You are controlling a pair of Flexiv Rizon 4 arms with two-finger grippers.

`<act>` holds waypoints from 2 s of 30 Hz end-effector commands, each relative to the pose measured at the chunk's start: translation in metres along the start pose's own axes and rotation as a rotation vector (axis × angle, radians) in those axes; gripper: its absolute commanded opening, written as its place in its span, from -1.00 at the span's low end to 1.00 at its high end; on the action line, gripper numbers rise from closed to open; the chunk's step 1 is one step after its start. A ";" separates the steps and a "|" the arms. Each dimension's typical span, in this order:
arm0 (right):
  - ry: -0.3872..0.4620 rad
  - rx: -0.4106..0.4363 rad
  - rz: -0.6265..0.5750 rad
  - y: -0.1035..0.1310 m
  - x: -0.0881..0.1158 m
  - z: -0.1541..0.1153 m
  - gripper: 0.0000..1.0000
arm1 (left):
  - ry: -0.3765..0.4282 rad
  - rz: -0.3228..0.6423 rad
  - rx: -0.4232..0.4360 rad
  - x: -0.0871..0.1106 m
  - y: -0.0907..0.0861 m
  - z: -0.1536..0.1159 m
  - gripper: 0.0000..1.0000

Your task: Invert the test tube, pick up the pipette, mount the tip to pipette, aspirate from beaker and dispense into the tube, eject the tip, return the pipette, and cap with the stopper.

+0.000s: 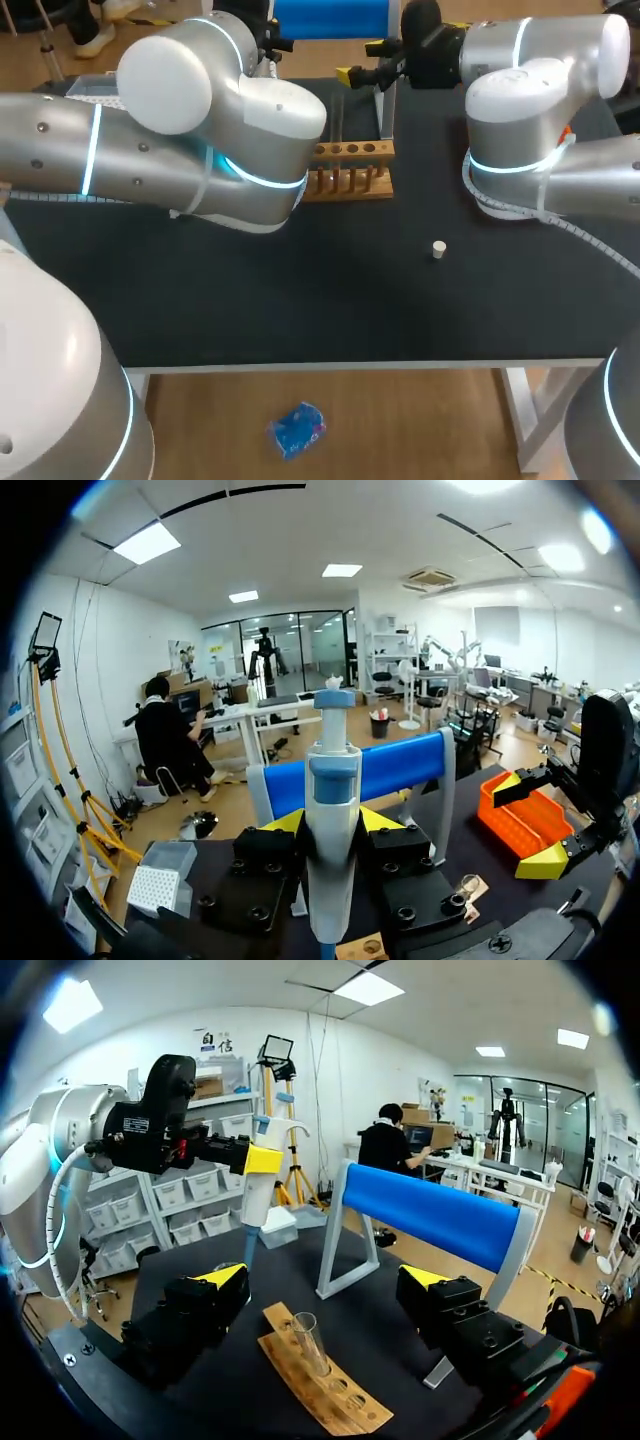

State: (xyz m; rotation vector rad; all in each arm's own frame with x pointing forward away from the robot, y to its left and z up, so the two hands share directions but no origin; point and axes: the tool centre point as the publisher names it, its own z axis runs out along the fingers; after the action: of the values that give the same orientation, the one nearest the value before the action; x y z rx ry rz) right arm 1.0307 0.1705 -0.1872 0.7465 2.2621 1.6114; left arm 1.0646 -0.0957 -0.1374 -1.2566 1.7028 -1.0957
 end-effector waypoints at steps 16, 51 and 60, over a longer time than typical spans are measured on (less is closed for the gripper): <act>-0.015 0.011 -0.010 0.009 -0.014 0.008 1.00 | -0.007 -0.127 -0.140 0.001 -0.001 0.015 -1.00; 0.005 0.008 -0.003 0.011 -0.017 0.010 1.00 | -0.052 -0.157 -0.232 -0.038 -0.005 0.093 -1.00; 0.005 0.008 -0.003 0.011 -0.017 0.010 1.00 | -0.064 -0.162 -0.230 -0.047 -0.009 0.108 -1.00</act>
State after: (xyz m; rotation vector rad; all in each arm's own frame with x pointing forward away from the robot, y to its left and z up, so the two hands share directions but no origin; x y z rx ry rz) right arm 1.0523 0.1729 -0.1826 0.7411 2.2682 1.6076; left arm 1.1678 -0.0724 -0.1645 -1.5735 1.7364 -0.9691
